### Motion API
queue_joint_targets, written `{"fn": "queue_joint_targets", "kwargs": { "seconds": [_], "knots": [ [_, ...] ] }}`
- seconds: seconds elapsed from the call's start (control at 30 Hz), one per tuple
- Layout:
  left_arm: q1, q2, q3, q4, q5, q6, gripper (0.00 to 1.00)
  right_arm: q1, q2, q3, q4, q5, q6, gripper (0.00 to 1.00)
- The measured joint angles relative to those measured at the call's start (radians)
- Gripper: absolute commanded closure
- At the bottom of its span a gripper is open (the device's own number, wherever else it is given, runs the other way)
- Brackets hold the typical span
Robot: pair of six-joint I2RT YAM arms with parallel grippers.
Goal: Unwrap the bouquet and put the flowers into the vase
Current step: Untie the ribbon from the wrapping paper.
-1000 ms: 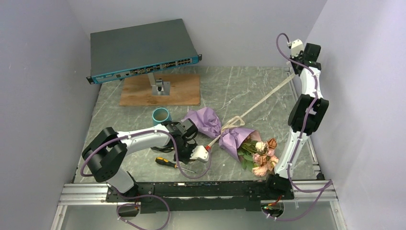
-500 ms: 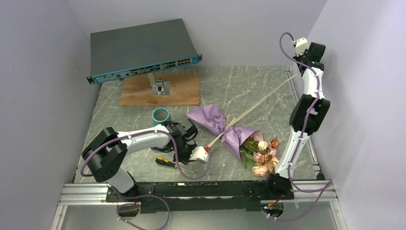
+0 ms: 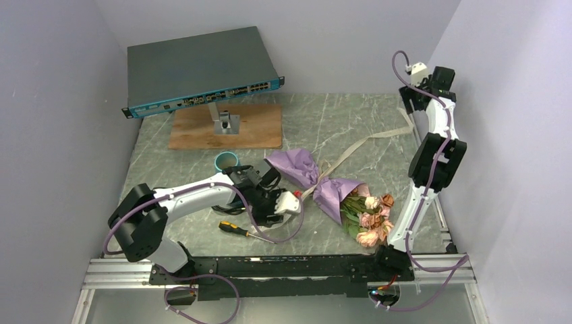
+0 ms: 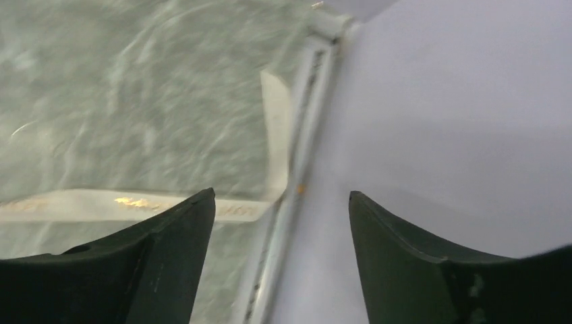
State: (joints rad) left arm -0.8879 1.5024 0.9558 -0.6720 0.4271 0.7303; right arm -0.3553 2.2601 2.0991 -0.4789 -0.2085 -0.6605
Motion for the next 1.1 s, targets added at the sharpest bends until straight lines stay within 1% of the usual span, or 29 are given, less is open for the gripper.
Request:
{"fn": "queue_joint_targets", "kwargs": {
  "seconds": [0.03, 0.07, 0.17, 0.27, 0.4, 0.47, 0.53, 0.6, 0.7, 0.83, 0.97, 1.1],
  "knots": [
    [0.0, 0.0, 0.021, 0.024, -0.003, -0.026, 0.35, 0.003, -0.015, -0.028, -0.024, -0.034, -0.002, 0.16],
    [0.0, 0.0, 0.04, 0.043, -0.006, -0.05, 0.34, 0.006, -0.035, -0.056, -0.062, -0.067, -0.005, 0.16],
    [0.0, 0.002, 0.096, 0.125, -0.007, -0.128, 0.32, 0.021, -0.084, -0.11, -0.164, -0.158, -0.001, 0.16],
    [0.0, 0.021, 0.122, 0.213, -0.005, -0.199, 0.3, 0.047, -0.121, -0.125, -0.267, -0.254, 0.027, 0.18],
    [0.0, 0.091, 0.134, 0.292, -0.003, -0.259, 0.29, 0.102, -0.145, -0.145, -0.383, -0.377, 0.086, 0.17],
    [0.0, 0.127, 0.134, 0.315, -0.004, -0.275, 0.28, 0.142, -0.165, -0.216, -0.411, -0.423, 0.105, 0.14],
    [0.0, 0.146, 0.133, 0.33, -0.003, -0.282, 0.27, 0.186, -0.187, -0.305, -0.432, -0.45, 0.11, 0.13],
    [0.0, 0.151, 0.133, 0.336, 0.003, -0.28, 0.26, 0.242, -0.193, -0.366, -0.472, -0.466, 0.103, 0.13],
    [0.0, 0.151, 0.133, 0.35, 0.018, -0.277, 0.26, 0.316, -0.184, -0.375, -0.521, -0.476, 0.089, 0.12],
    [0.0, 0.151, 0.133, 0.362, 0.021, -0.266, 0.25, 0.399, -0.169, -0.361, -0.558, -0.47, 0.109, 0.01],
    [0.0, 0.151, 0.132, 0.377, 0.018, -0.262, 0.25, 0.429, -0.169, -0.407, -0.531, -0.41, 0.216, 0.0],
    [0.0, 0.151, 0.127, 0.391, 0.007, -0.265, 0.24, 0.437, -0.169, -0.463, -0.513, -0.326, 0.393, 0.0]
  ]
}}
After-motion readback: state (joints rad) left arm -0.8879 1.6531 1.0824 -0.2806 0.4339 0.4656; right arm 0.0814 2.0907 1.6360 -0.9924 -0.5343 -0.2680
